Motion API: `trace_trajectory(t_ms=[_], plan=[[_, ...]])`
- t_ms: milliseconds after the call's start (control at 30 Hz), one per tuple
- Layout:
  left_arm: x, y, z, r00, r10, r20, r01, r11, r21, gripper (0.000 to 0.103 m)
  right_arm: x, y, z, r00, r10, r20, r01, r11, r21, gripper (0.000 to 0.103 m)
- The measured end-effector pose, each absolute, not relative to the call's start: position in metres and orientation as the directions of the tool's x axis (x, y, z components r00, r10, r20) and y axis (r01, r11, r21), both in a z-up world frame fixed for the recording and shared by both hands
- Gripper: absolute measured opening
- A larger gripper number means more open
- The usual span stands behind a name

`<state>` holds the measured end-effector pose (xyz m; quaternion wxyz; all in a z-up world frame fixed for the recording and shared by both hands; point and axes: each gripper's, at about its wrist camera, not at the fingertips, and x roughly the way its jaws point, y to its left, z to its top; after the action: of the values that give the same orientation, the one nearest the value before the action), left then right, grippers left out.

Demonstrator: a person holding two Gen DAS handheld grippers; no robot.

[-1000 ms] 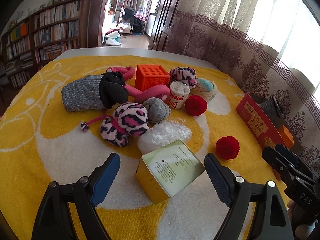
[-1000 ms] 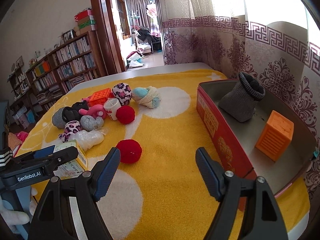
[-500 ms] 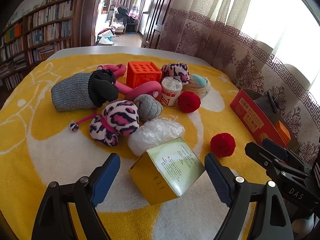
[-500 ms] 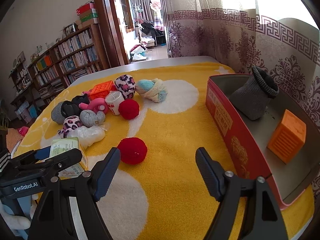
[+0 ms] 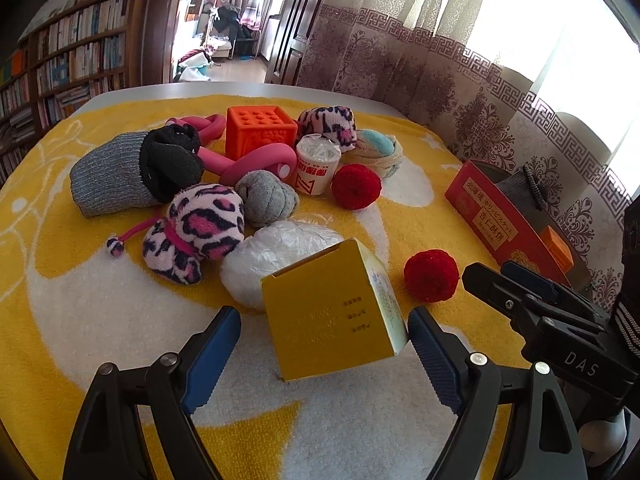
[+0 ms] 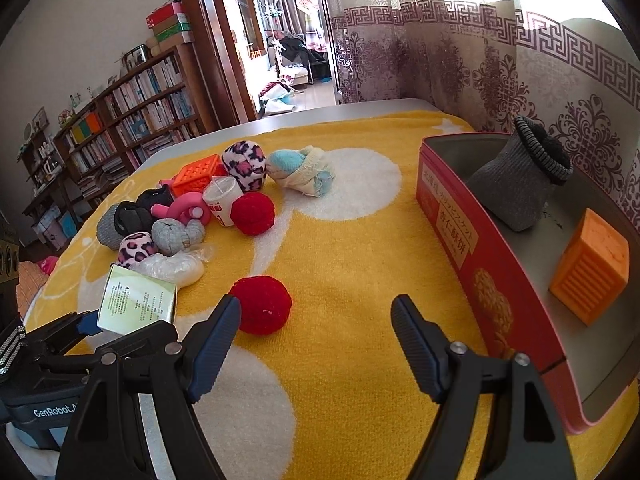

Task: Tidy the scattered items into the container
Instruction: 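Grasp the yellow tea box with left tool while right tool grasps a red pompom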

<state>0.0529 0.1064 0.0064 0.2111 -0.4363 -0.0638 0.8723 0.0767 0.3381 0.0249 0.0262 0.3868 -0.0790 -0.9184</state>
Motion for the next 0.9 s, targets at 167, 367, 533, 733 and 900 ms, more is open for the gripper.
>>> trace_trajectory(t_ms=[167, 367, 533, 733, 900], plan=[[0.057, 0.111, 0.010, -0.529, 0.453, -0.718, -0.354, -0.886, -0.298, 0.065, 0.074, 0.337, 0.024, -0.696, -0.111, -0.710, -0.008, -0.987, 0.163, 0.081], [0.058, 0.112, 0.011, -0.525, 0.460, -0.716, -0.366, -0.882, -0.297, 0.062, 0.069, 0.331, 0.023, -0.686, -0.131, -0.715, 0.013, -0.986, 0.169, 0.081], [0.057, 0.112, 0.008, -0.510, 0.471, -0.720, -0.372, -0.875, -0.310, 0.062, 0.059, 0.326, 0.018, -0.658, -0.179, -0.732, 0.040, -0.978, 0.203, 0.081], [0.052, 0.113, 0.001, -0.460, 0.500, -0.733, -0.374, -0.858, -0.351, 0.062, 0.049, 0.319, 0.010, -0.627, -0.195, -0.755, 0.064, -0.978, 0.199, 0.073], [0.053, 0.114, 0.001, -0.457, 0.501, -0.735, -0.374, -0.858, -0.352, 0.062, 0.046, 0.316, 0.006, -0.599, -0.235, -0.765, 0.096, -0.970, 0.223, 0.048]])
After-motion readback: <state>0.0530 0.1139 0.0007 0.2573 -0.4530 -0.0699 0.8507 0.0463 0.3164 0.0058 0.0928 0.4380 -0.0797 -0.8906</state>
